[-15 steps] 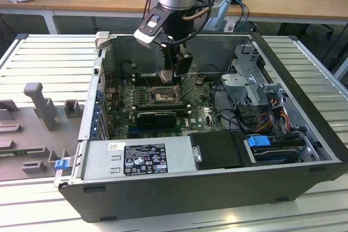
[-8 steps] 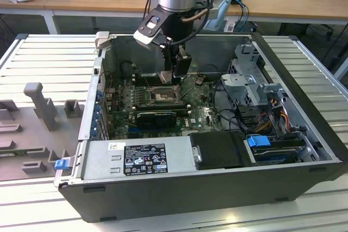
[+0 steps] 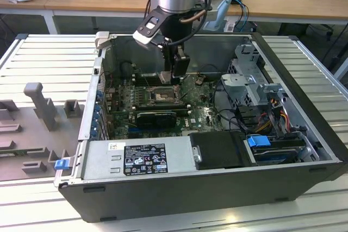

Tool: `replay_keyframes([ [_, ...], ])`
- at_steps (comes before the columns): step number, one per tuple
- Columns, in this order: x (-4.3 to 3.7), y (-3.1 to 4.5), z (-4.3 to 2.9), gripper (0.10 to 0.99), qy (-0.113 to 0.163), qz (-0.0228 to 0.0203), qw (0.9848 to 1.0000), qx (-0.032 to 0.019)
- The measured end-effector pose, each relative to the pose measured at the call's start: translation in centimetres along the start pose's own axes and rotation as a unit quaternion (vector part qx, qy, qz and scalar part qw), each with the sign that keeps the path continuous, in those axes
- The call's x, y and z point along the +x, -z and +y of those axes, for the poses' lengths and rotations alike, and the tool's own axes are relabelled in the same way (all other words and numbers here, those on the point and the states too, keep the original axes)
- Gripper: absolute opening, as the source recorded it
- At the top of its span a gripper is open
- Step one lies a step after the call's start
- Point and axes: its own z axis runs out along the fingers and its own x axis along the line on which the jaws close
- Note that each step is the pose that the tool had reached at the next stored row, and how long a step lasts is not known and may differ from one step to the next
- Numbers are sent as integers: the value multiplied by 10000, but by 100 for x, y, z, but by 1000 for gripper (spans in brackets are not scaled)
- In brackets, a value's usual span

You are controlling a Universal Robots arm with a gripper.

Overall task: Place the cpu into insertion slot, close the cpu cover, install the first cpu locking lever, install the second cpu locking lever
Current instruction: 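Place the cpu into insertion slot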

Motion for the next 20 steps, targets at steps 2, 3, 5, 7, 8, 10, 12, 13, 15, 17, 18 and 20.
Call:
replay_keyframes([
  [2, 16, -10, 3, 541, -32, -7, 10000, 2],
  [3, 25, -17, 5, 541, -53, -11, 10000, 3],
  [5, 42, -29, 7, 541, -86, -21, 10000, 6],
  [7, 58, -41, 10, 541, -123, -30, 9999, 9],
  [8, 63, -45, 12, 541, -135, -33, 9999, 10],
  [10, 68, -51, 13, 541, -158, -35, 9999, 10],
  [12, 73, -56, 13, 541, -188, -37, 9998, 11],
  [13, 74, -58, 13, 541, -211, -38, 9998, 12],
  [15, 78, -65, 11, 541, -311, -37, 9995, 15],
  [17, 80, -71, 11, 541, -398, -39, 9992, 17],
  [18, 81, -74, 9, 541, -451, -40, 9990, 19],
  [20, 84, -85, 8, 541, -620, -42, 9981, 25],
])
